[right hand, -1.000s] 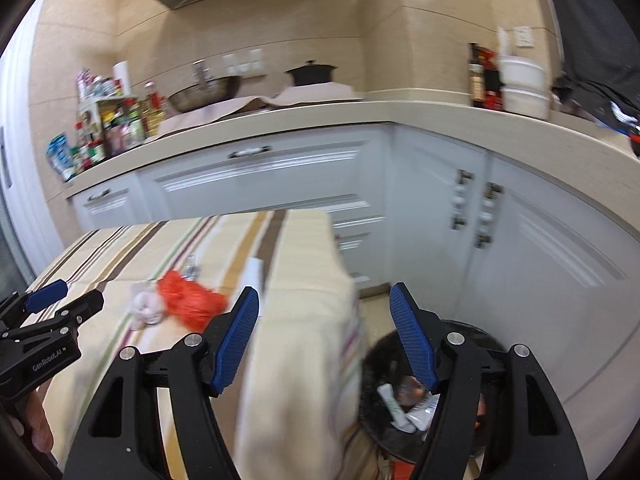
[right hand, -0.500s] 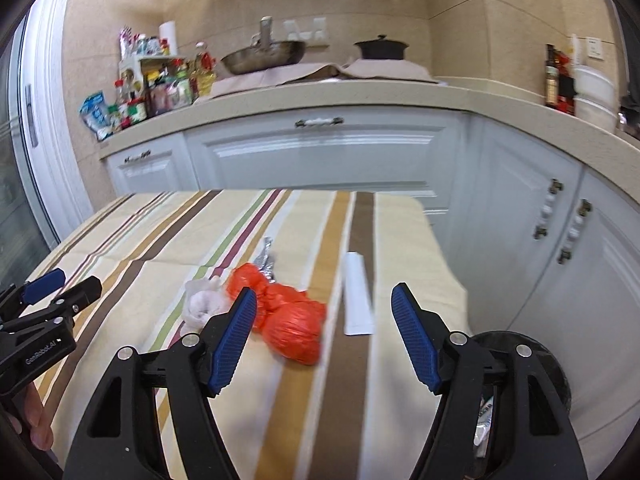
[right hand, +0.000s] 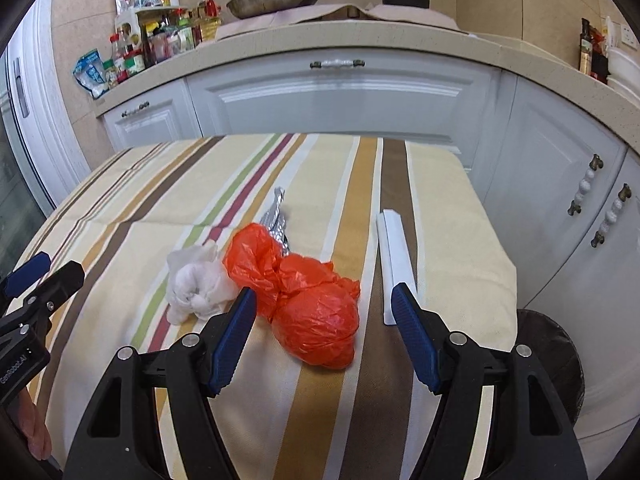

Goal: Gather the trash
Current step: 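Grasp the white wrapper with the left gripper while the right gripper grasps the red bag, then carry the white wrapper and red bag over the bin with both grippers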

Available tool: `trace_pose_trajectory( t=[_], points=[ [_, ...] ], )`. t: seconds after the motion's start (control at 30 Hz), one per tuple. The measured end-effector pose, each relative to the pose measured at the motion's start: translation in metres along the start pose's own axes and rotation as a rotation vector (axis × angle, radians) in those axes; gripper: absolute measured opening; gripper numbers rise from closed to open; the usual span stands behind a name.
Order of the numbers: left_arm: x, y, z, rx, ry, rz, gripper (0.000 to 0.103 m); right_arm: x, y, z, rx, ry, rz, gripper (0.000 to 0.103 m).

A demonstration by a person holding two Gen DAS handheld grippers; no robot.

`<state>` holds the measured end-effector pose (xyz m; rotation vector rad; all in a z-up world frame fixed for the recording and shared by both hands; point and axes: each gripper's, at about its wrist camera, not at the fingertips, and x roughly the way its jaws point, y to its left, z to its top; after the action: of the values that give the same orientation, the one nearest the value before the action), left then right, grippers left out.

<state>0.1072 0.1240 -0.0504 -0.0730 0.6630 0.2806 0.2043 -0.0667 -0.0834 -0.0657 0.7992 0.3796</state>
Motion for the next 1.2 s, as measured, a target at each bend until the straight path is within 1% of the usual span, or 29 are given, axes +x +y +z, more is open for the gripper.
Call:
trace_pose_trajectory(
  t=[0.03,0.07,0.1,0.13,0.2,0.37,0.43,0.53,0.7,0.93,0.97,1.0,1.03,1.1,1.13,1.17,1.2],
  points=[
    [0.001,-0.002,0.000,0.002,0.001,-0.003,0.072,0.002,-0.001,-0.001,0.003,0.016,0.015,0.054],
    [0.001,-0.004,0.000,0.005,0.004,-0.007,0.072,0.004,-0.001,-0.002,0.008,0.027,0.037,0.051],
    [0.002,-0.006,0.000,0.007,0.006,-0.011,0.072,0.004,-0.002,-0.002,0.011,0.028,0.052,0.042],
    [0.003,-0.007,0.001,0.009,0.007,-0.014,0.072,0.002,-0.002,-0.003,0.010,0.022,0.055,0.040],
    [0.004,-0.011,0.001,0.012,0.009,-0.021,0.073,-0.002,-0.001,-0.003,0.000,0.003,0.053,0.039],
    [0.007,-0.028,0.002,0.035,0.017,-0.051,0.073,-0.024,-0.005,-0.004,0.015,-0.079,0.054,0.039],
    [0.010,-0.036,0.003,0.047,0.025,-0.067,0.073,-0.036,-0.011,-0.004,0.031,-0.119,0.042,0.039],
    [0.013,-0.050,0.005,0.072,0.028,-0.080,0.073,-0.048,-0.024,-0.004,0.053,-0.150,0.015,0.039],
    [0.027,-0.072,0.008,0.114,0.043,-0.074,0.073,-0.058,-0.042,-0.008,0.073,-0.175,-0.036,0.039],
    [0.053,-0.089,0.007,0.157,0.118,-0.053,0.073,-0.062,-0.066,-0.016,0.107,-0.184,-0.065,0.039],
    [0.057,-0.091,0.007,0.160,0.135,-0.058,0.071,-0.061,-0.069,-0.016,0.113,-0.184,-0.065,0.039],
    [0.060,-0.091,0.008,0.160,0.144,-0.065,0.063,-0.061,-0.072,-0.018,0.119,-0.182,-0.064,0.039],
    [0.062,-0.092,0.008,0.163,0.152,-0.072,0.058,-0.060,-0.073,-0.019,0.123,-0.180,-0.064,0.039],
    [0.065,-0.096,0.007,0.182,0.166,-0.096,0.039,-0.059,-0.076,-0.020,0.130,-0.177,-0.062,0.039],
    [0.065,-0.098,0.007,0.192,0.169,-0.108,0.034,-0.058,-0.077,-0.020,0.132,-0.176,-0.061,0.039],
    [0.064,-0.099,0.006,0.198,0.169,-0.119,0.027,-0.057,-0.077,-0.020,0.132,-0.175,-0.060,0.039],
    [0.063,-0.101,0.006,0.201,0.165,-0.119,0.026,-0.058,-0.078,-0.021,0.133,-0.175,-0.060,0.039]
  ],
)
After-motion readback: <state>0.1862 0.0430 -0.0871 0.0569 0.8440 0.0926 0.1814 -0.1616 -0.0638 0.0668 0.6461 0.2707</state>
